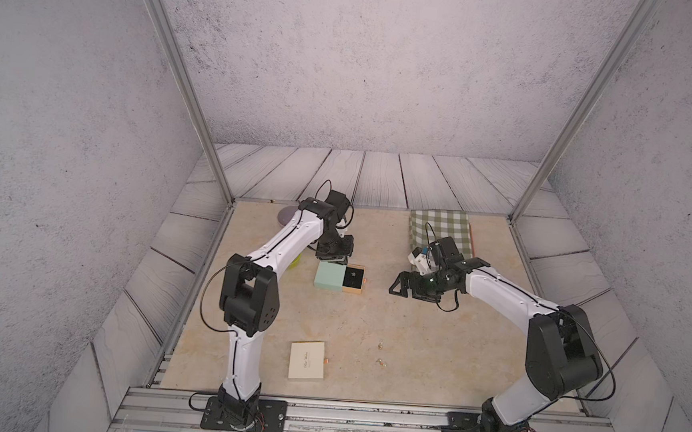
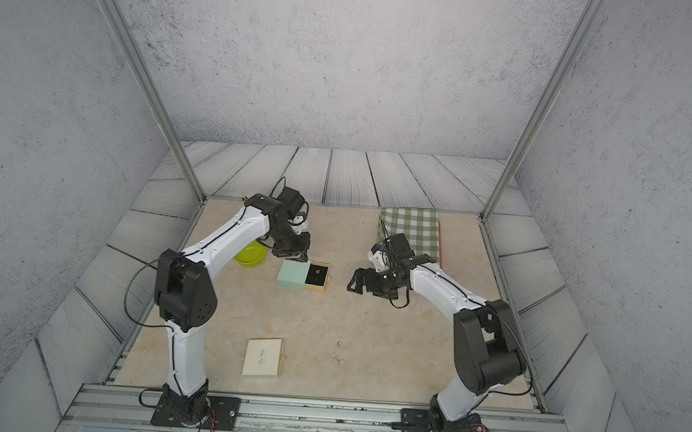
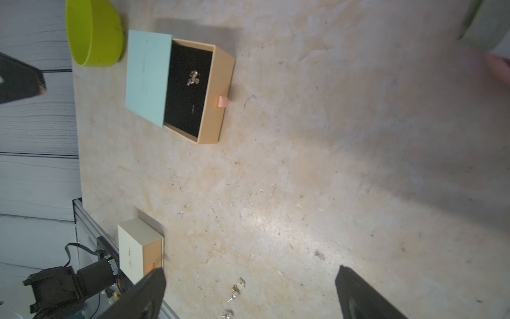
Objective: Place the earrings into the drawer-style jewelry box
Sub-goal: Adjust the jewelry box at the center of the board.
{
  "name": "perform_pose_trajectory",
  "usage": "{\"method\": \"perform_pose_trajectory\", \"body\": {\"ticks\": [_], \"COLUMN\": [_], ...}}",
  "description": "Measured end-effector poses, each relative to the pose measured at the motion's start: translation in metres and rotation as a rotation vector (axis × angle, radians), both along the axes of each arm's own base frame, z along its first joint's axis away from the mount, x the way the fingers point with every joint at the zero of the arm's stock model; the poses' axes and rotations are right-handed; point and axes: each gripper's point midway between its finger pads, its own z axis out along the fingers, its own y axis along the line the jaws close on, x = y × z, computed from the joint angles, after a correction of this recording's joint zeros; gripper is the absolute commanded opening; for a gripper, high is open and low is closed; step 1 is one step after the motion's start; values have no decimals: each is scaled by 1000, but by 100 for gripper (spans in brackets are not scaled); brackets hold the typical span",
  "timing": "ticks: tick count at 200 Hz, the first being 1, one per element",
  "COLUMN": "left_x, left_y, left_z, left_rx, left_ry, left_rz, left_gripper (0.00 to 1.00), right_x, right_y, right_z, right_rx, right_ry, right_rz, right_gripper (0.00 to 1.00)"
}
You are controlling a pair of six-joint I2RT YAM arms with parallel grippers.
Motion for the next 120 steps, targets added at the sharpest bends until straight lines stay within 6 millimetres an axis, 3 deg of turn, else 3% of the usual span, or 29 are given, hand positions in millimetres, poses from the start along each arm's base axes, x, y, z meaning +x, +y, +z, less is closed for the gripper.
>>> {"method": "perform_pose_trajectory", "body": {"ticks": [32,56,89,120], "left_x": [10,1,-11,-12], "left_y": [-3,-8,-18,-23], "left_z": [-35,-57,-55,-51], "left_rx": [116,143,118,88], "left_ry": [125,200,239,241], "left_rz": [-16,-45,-79,-98], "left_gripper": [0,0,0,0], "right_x": [10,36,81,99], "right_y": [5,23,57,72], "right_z": [-7,-9,-26,-47], "right_rx": [6,82,209,272], "right_ry": [1,-11,-4,40], "right_rz": [-27,-55,-76,-100], "right_gripper": [99,99,99,99]}}
